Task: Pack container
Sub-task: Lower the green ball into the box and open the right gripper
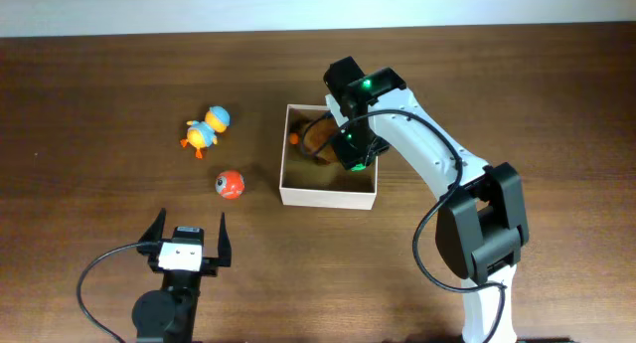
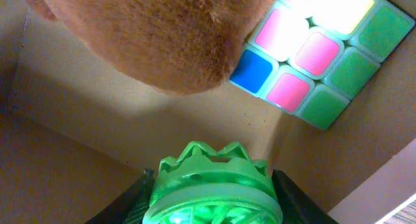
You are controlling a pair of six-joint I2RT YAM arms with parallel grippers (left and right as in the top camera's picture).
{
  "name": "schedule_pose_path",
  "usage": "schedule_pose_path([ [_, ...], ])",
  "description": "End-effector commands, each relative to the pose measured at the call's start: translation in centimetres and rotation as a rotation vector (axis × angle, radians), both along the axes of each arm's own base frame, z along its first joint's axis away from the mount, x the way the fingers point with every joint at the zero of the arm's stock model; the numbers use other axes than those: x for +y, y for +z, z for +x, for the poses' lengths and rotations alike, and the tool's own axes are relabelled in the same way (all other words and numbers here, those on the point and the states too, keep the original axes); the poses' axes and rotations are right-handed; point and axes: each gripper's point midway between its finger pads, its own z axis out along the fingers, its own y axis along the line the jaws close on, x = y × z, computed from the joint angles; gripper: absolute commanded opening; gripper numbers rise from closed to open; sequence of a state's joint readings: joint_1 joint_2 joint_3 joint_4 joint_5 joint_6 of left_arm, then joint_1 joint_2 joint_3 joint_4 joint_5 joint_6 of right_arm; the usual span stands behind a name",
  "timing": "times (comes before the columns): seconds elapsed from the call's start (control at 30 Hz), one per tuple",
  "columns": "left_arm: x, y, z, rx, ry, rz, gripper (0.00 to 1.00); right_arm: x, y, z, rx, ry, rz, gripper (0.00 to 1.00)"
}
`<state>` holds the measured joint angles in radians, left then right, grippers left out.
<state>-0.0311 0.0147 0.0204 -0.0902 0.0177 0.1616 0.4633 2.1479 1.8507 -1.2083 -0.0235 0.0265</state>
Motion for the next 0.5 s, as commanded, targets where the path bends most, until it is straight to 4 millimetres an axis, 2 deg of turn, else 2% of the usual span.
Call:
schedule_pose_path([
  [0.0,0.11,-0.11,-0.01,-0.003,0.007,0.013,0.99,-0.44,0.30,0.08,-0.010,-0.010,-0.006,0.47],
  [0.1,0.11,-0.11,-0.01,-0.002,0.007,0.013,0.99,-0.44,0.30,0.08,-0.010,-0.010,-0.005,0.48],
  [0.23,0.11,-0.11,-0.01,-0.002,0.007,0.013,0.99,-0.43,0.30,0.10,-0.011,-0.010,-0.005,0.53],
  [0.47,0.11,-0.13,-0.01,-0.002,0.007,0.013,0.99,-0.40,0.30,0.16,-0.013,-0.010,-0.004,0.54],
])
